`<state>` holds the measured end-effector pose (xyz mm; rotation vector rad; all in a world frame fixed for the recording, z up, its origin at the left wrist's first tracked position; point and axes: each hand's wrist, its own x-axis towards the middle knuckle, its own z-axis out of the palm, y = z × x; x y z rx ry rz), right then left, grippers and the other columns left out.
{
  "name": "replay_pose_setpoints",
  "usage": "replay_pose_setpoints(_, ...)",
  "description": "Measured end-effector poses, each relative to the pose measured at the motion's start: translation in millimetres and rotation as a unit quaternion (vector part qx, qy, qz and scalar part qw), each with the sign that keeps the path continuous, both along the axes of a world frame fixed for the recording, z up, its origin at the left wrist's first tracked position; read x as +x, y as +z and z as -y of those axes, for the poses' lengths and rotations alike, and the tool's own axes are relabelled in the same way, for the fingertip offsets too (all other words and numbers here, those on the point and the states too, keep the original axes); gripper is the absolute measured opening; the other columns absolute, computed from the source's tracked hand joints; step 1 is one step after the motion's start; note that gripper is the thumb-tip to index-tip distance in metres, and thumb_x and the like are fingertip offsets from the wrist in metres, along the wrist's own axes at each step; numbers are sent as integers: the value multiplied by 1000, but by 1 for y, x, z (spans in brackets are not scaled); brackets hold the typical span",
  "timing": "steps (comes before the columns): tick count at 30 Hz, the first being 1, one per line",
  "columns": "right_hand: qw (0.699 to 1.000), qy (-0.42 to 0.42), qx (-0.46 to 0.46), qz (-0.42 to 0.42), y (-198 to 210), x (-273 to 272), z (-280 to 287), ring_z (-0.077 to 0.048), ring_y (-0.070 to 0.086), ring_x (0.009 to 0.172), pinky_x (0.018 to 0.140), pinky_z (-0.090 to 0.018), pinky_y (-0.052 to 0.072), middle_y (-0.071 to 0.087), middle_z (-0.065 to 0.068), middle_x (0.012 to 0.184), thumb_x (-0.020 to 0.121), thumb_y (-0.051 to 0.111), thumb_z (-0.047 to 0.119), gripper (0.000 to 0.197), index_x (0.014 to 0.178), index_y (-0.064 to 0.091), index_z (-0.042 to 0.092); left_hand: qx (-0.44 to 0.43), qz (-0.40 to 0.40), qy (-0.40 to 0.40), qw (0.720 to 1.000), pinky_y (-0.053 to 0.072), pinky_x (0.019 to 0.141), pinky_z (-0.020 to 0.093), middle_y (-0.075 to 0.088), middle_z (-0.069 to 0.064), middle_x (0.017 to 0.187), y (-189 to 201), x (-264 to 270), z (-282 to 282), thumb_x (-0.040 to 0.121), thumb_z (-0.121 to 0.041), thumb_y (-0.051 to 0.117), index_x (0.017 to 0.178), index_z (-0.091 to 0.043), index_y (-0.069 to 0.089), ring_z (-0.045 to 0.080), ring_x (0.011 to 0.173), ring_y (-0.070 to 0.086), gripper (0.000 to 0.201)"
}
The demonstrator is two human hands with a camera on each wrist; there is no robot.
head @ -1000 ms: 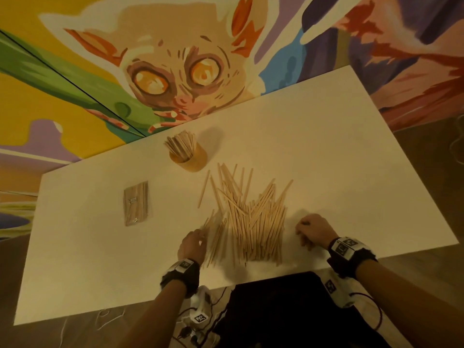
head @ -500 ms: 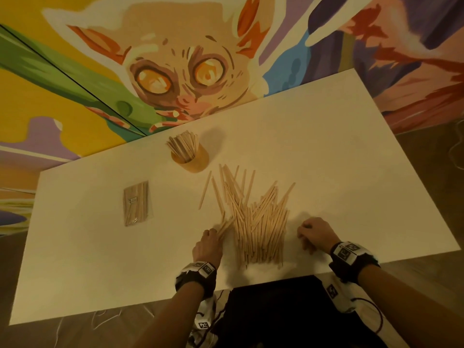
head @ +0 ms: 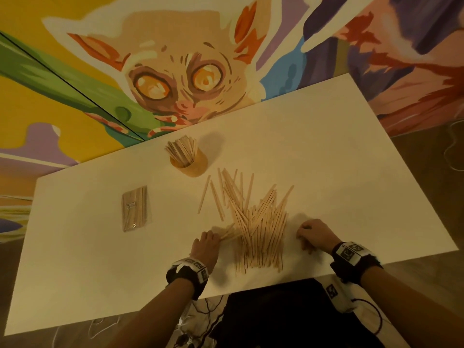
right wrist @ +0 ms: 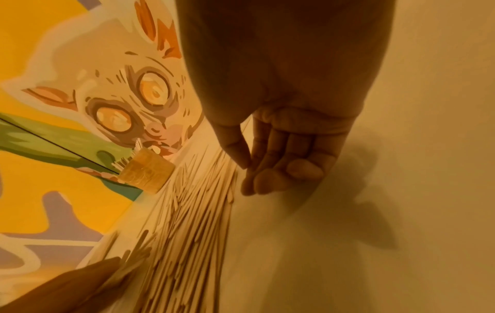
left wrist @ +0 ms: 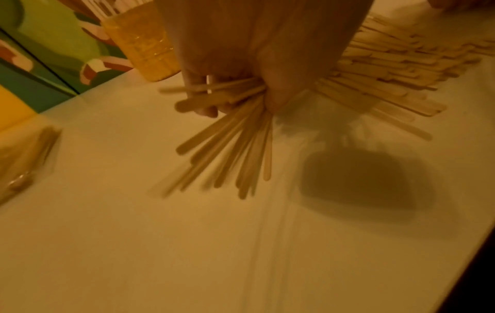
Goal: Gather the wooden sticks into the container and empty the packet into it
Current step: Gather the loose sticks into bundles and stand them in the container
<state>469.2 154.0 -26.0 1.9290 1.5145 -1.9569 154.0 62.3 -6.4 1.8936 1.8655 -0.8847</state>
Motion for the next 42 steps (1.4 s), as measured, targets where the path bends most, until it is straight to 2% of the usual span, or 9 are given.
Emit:
replay_pose_setpoints(5, 1000, -2, 13, -17, 4, 0, -5, -27, 60, 51, 51, -32, 48, 66, -11, 57, 91, 57, 7, 22, 71, 67, 5, 21, 113, 121, 986, 45, 90, 35, 50, 9, 128, 5, -9, 5, 98, -13, 39, 133, -12, 37, 26, 109, 52, 35)
replay_pose_setpoints(11, 996, 8, 47, -75, 25, -22, -15, -22, 56, 44, 43, -25, 38, 65, -14, 59, 93, 55, 7, 22, 77, 68, 0, 57, 296, 304, 904, 46, 65, 42, 52, 2, 71, 23, -5, 6, 104, -26, 32, 99, -16, 36, 20, 59, 48, 12)
replay_pose_setpoints(19, 990, -28, 0, -136, 60, -76, -26, -24, 64, 59, 50, -26, 43, 71, -17, 77, 100, 47, 44, 43, 99, 66, 5, 43, 432, 306, 847, 36, 62, 24, 52, -5, 78, 50, 48, -11, 104, -26, 38, 99, -15, 47, 7, 63, 44, 16)
replay_pose_setpoints(24, 982, 15, -76, -172, 71, -84, -24, -27, 67, 64, 54, -26, 47, 75, -18, 83, 98, 43, 53, 64, 98, 69, -6, 31, 452, 256, 854, 41, 67, 31, 55, -6, 74, 55, 69, -13, 100, -41, 43, 98, -25, 53, 11, 67, 50, 19)
replay_pose_setpoints(29, 983, 92, -18, -158, 68, -87, -18, -32, 69, 71, 53, -27, 49, 73, -25, 88, 98, 54, 30, 36, 98, 70, -2, 34, 418, 257, 871, 40, 62, 23, 62, -3, 87, 54, 73, -16, 94, -42, 56, 114, -18, 58, 9, 67, 53, 31)
replay_pose_setpoints(33, 973, 147, 30, -177, 70, -86, -16, -25, 68, 63, 63, -36, 47, 71, -10, 72, 97, 55, 20, 29, 77, 70, 7, 29, 391, 282, 876, 38, 51, 14, 68, 3, 90, 57, 74, -18, 91, -36, 62, 121, -20, 48, 3, 55, 52, 37)
replay_pose_setpoints(36, 972, 140, 54, -182, 73, -85, -16, -26, 69, 66, 55, -28, 48, 73, -10, 86, 96, 56, 12, 24, 80, 75, 12, 25, 372, 269, 888, 37, 49, 15, 63, -4, 77, 61, 79, -21, 88, -35, 65, 131, -23, 42, 4, 54, 53, 50)
replay_pose_setpoints(39, 974, 120, 59, -185, 76, -86, -14, -28, 66, 61, 41, -19, 43, 68, -30, 93, 94, 58, 15, 24, 78, 75, 10, 41, 356, 242, 901, 44, 60, 21, 70, 3, 85, 62, 85, -27, 87, -31, 66, 145, -23, 28, 16, 71, 65, 69)
replay_pose_setpoints(42, 965, 156, 38, -205, 81, -84, -15, -18, 68, 61, 45, -19, 47, 72, -13, 77, 91, 67, 19, 15, 82, 75, 9, 40, 345, 256, 902, 46, 69, 27, 71, 13, 98, 62, 88, -32, 85, -19, 66, 154, -21, 8, 24, 85, 66, 90)
